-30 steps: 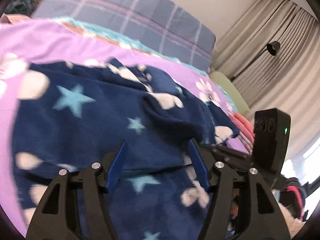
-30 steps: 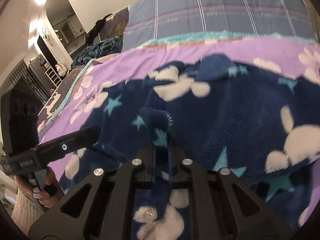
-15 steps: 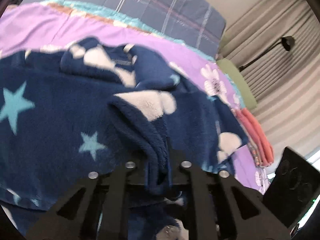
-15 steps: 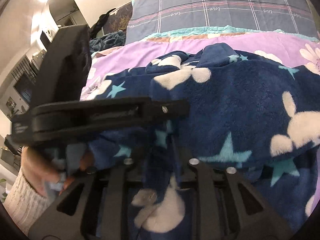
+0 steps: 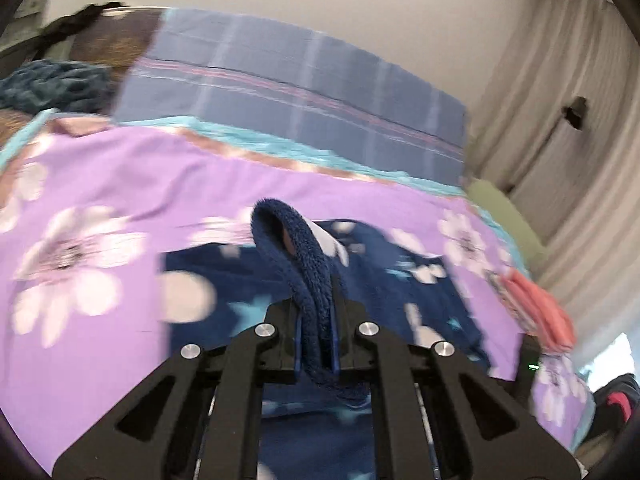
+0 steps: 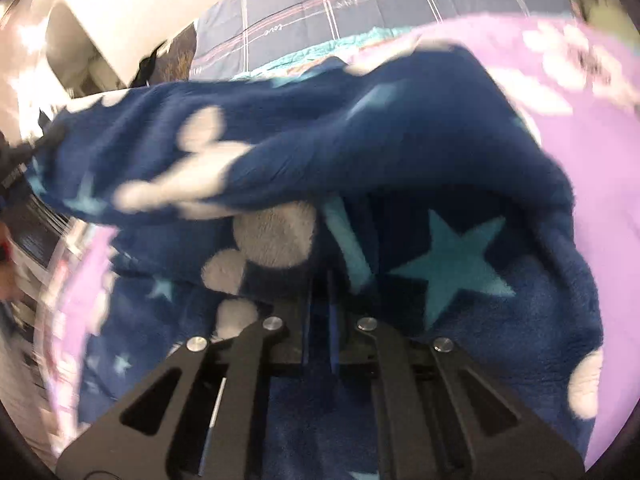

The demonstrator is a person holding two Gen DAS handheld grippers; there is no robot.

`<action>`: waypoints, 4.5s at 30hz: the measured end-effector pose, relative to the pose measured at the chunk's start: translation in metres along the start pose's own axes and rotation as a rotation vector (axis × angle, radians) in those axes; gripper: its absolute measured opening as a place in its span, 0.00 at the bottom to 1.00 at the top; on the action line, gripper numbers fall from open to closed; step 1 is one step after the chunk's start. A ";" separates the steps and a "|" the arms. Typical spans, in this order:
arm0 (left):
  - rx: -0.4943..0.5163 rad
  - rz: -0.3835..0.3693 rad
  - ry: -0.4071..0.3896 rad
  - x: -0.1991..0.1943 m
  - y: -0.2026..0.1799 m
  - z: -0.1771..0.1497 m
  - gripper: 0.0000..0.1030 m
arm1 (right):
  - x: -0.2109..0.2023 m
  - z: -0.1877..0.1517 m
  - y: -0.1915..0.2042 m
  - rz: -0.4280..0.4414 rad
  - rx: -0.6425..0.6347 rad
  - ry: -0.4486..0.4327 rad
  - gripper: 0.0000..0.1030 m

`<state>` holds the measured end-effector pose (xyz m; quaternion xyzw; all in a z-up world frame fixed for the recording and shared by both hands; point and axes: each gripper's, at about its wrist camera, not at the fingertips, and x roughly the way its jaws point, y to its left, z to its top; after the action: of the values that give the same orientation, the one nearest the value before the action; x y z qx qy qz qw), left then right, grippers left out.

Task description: Fold small clothes

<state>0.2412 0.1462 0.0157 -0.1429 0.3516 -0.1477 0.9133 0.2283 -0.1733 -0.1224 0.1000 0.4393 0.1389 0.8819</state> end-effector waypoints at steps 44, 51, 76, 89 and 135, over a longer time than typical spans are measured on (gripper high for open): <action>0.163 0.199 0.092 0.077 -0.001 -0.089 0.45 | -0.061 0.030 0.011 -0.031 -0.080 -0.090 0.27; -0.075 0.108 0.030 0.041 0.047 -0.076 0.50 | -0.008 0.001 0.013 -0.105 -0.142 -0.018 0.41; 0.047 0.212 -0.017 0.029 0.031 -0.065 0.42 | -0.005 -0.002 0.022 -0.101 -0.190 -0.017 0.62; 0.322 0.380 0.107 0.087 -0.017 -0.103 0.54 | 0.010 0.029 0.004 -0.149 -0.023 0.038 0.05; 0.157 0.108 0.032 -0.171 0.013 -0.269 0.82 | -0.163 -0.183 0.086 0.585 0.062 0.275 0.09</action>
<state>-0.0618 0.1790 -0.0779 -0.0490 0.3606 -0.1275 0.9227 -0.0259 -0.1371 -0.0835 0.2293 0.5111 0.3852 0.7334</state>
